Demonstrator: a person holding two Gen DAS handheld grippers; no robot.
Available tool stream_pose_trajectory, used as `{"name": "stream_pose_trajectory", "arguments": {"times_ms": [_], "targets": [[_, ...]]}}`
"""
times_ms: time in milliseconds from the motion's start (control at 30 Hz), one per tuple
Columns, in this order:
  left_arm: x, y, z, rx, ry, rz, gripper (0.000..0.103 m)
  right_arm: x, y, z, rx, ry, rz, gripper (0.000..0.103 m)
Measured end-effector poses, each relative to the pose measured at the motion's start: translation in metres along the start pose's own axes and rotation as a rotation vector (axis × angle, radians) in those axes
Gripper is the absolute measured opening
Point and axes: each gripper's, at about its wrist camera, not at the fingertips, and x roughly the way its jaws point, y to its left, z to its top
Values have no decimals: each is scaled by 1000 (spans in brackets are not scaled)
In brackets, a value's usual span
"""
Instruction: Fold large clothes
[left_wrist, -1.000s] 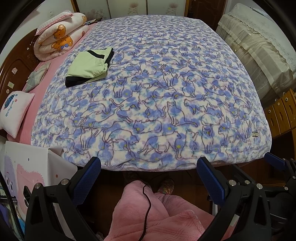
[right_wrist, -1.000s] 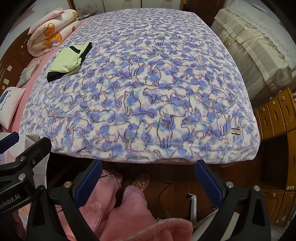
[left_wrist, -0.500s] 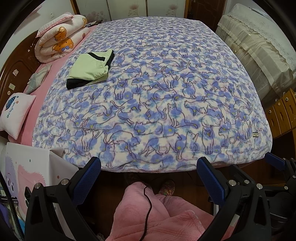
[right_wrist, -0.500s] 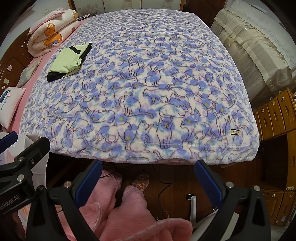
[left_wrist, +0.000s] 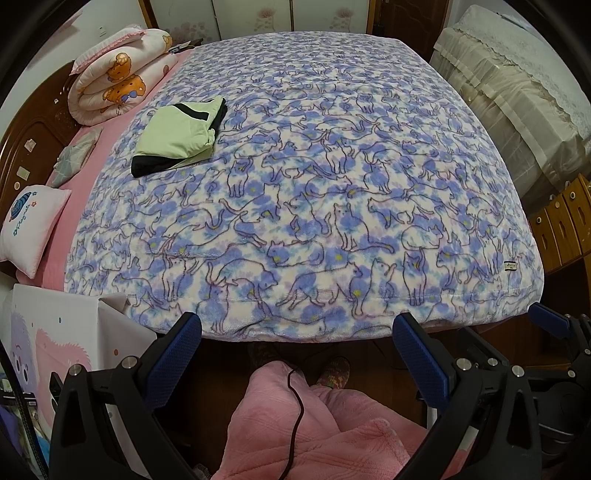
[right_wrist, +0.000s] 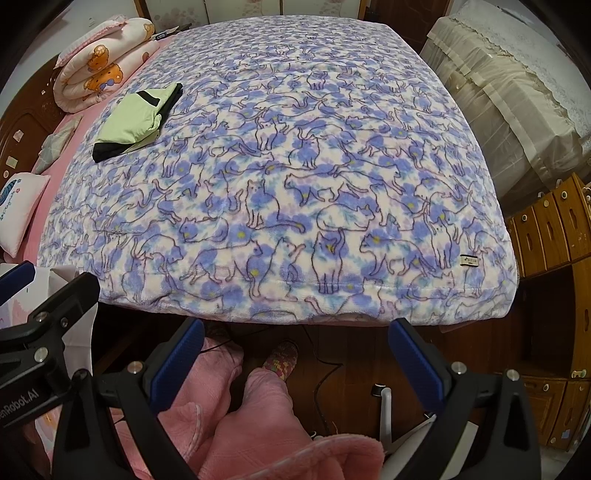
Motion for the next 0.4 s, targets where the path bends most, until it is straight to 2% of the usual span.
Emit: {"name": "stream_pose_trajectory", "arguments": {"times_ms": [400], "targets": [[0,-1,0,2,-2,0,102,0,2,-1,3,1,1,100]]}}
